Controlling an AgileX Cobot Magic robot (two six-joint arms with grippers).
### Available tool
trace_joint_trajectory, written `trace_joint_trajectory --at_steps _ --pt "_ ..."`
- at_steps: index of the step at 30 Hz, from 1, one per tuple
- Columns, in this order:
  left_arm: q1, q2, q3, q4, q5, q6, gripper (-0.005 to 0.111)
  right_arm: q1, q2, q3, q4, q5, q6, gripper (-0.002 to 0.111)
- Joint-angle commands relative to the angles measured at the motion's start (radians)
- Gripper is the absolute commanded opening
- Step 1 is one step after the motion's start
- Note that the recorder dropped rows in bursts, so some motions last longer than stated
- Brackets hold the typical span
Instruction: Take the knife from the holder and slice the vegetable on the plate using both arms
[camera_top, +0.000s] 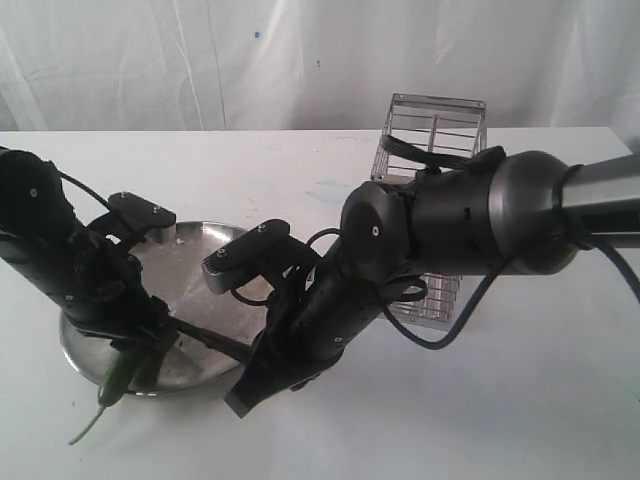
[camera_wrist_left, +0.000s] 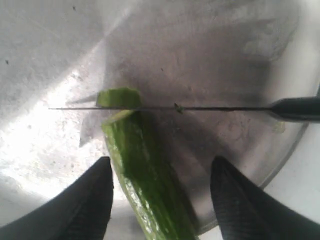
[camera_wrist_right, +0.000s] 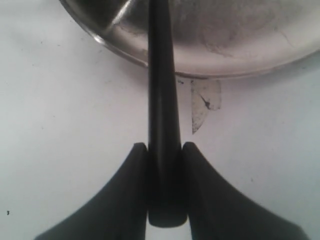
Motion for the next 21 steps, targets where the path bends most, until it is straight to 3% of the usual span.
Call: trace_joint_trajectory --at_steps 1,10,15,21 --pt "-0.001 -0.061 -0.008 0.007 0.02 -0.018 0.061 -0.001 0.028 -0.026 -0.015 0.036 0.003 0.0" --pt "-0.001 -0.096 -0.008 0.02 0.014 -0.033 0.061 -0.001 0.051 -0.071 -0.017 0.065 0.003 0.0" --pt "0.001 -0.093 0.027 0.052 -0.086 -0.059 0.061 -0.001 0.051 -0.071 -0.028 0.066 0.003 0.0" --pt "0.068 -0.061 0.041 0.056 -0.12 -0.133 0.061 -0.001 0.051 -0.071 -0.028 0.076 0.003 0.0"
